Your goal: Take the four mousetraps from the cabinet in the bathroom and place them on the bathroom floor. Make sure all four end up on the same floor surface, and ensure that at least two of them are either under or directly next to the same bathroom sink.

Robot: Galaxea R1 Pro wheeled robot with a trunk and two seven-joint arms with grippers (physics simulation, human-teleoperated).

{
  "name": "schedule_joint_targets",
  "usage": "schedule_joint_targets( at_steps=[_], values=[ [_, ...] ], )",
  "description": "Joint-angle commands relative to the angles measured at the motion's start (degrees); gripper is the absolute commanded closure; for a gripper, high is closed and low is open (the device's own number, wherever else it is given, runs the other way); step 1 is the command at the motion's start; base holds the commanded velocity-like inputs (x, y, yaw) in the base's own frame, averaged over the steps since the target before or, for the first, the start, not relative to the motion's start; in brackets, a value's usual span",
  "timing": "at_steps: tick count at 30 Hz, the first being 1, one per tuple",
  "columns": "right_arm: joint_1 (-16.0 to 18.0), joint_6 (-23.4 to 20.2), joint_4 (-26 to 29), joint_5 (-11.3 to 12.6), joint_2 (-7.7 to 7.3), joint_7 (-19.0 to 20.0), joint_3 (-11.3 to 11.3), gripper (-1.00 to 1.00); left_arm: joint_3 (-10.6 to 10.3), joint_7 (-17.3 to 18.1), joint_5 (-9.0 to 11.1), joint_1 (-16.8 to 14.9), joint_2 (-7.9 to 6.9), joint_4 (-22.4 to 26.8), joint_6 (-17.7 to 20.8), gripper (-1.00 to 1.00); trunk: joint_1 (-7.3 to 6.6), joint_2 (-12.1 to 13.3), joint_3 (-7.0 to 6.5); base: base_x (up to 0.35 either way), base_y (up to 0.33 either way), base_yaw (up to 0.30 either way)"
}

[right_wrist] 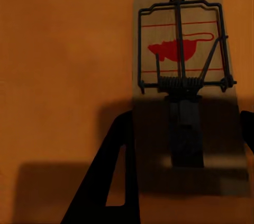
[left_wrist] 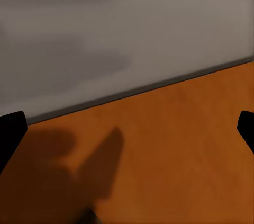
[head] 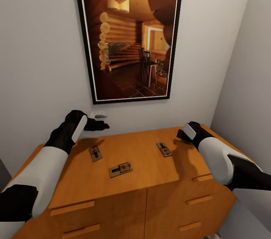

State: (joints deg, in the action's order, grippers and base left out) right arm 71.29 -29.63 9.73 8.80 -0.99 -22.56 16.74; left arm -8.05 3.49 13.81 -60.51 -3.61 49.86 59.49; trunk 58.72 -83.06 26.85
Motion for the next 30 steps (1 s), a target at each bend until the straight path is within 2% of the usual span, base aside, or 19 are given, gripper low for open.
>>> schedule_joint_targets(
  at_steps=[1, 5, 7, 11, 13, 15, 17, 22, 30],
  values=[
    [-0.02, -0.40, -2.92, 0.35, -0.03, -0.51, -0.14, 1.00, -0.14, 0.20, -0.10, -0.05, -0.04, 0.06, 0.19, -1.00, 0.01, -0.02, 0.08, 0.000, 0.000, 0.000],
    [-0.02, -1.55, -2.37, -0.20, -0.33, -0.53, -0.18, 1.00, -0.10, 0.20, -0.16, -0.05, -0.01, 0.06, 0.19, -1.00, 0.01, -0.02, 0.08, 0.000, 0.000, 0.000],
    [-0.02, -4.04, -0.79, -0.47, -1.29, -0.54, -0.05, 1.00, -0.07, 0.23, -0.19, -0.05, 0.02, 0.08, 0.19, -1.00, 0.01, -0.02, 0.08, 0.000, 0.000, 0.000],
    [-0.02, -13.76, 11.06, -0.47, -2.25, -0.67, -0.03, 1.00, -0.04, 0.19, -0.38, -0.05, 0.84, 0.13, 0.19, -1.00, 0.01, -0.02, 0.08, 0.000, 0.000, 0.000],
    [-0.02, -16.74, 14.27, -0.43, -2.35, -0.71, -0.03, 1.00, -0.04, 0.17, -0.43, -0.05, 1.13, 0.14, 0.19, -1.00, 0.01, -0.02, 0.08, 0.000, 0.000, 0.000],
    [-0.02, -21.89, 19.53, -0.39, -2.50, -0.77, -0.04, 1.00, -0.04, 0.14, -0.52, -0.05, 1.49, 0.14, 0.19, -1.00, 0.01, -0.02, 0.08, 0.000, 0.000, 0.000],
    [-0.02, -24.52, 22.45, -0.34, -2.55, -0.79, -0.07, 1.00, -0.04, 0.13, -0.53, -0.05, 1.62, 0.14, 0.19, -1.00, 0.01, -0.02, 0.08, 0.000, 0.000, 0.000],
    [-0.02, -27.61, 25.55, -0.02, -2.61, -0.66, -0.19, 1.00, -0.04, 0.12, -0.54, -0.05, 1.72, 0.15, 0.19, -1.00, 0.01, -0.02, 0.08, 0.000, 0.000, 0.000],
    [-0.02, -28.76, 26.06, 0.15, -2.55, -0.38, -0.46, 1.00, -0.04, 0.12, -0.41, -0.05, 1.68, 0.15, 0.19, -1.00, 0.01, -0.02, 0.08, 0.000, 0.000, 0.000]
  ],
)
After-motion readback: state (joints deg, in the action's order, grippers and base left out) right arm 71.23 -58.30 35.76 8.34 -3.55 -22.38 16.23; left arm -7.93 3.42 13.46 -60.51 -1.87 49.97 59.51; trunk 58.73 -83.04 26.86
